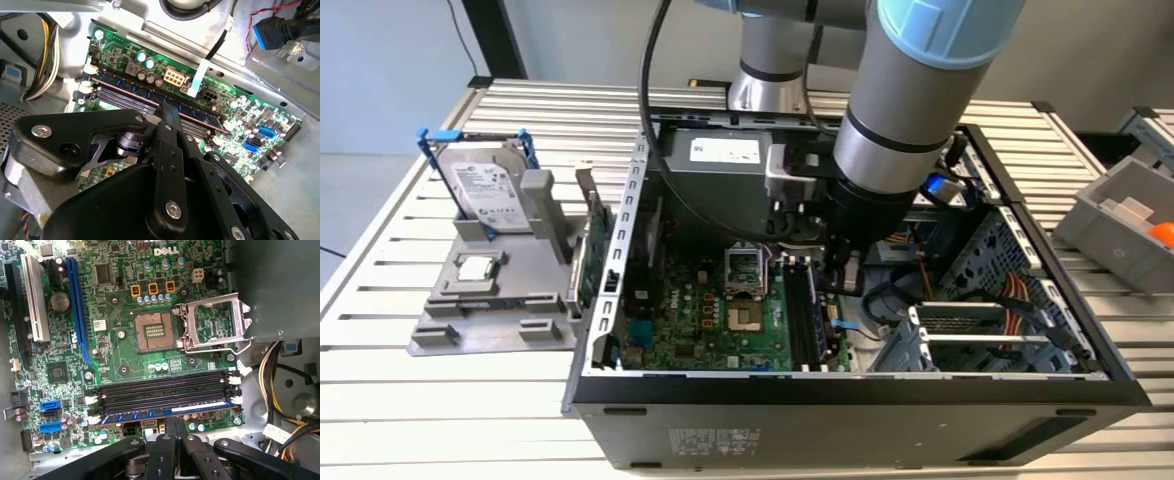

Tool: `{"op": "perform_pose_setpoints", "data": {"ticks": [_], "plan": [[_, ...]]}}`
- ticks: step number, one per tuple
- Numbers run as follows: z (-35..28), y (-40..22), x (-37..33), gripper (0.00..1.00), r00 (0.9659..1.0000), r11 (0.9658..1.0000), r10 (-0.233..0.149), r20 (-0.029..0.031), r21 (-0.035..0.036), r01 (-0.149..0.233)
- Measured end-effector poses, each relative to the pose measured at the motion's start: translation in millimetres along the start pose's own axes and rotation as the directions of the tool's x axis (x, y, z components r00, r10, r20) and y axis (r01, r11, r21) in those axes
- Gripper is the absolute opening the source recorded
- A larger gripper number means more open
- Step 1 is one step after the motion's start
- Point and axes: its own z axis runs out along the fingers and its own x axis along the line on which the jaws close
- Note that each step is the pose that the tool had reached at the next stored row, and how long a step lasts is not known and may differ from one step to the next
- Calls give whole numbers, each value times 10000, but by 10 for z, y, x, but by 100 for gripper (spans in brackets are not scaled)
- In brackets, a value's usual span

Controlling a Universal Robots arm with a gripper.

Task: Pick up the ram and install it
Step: 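Press down the ram until it locks into place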

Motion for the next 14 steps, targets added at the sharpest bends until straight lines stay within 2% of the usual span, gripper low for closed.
{"op": "perform_pose_setpoints", "data": {"ticks": [6, 10, 14], "plan": [[3, 0, 0, 0, 10000, 10000, -74, 0, -2, 74], [67, -2, 2, 0, 9999, 9999, -100, -2, -3, 100], [142, 1, 5, 0, 9992, 9992, -407, -5, -12, 407]]}}
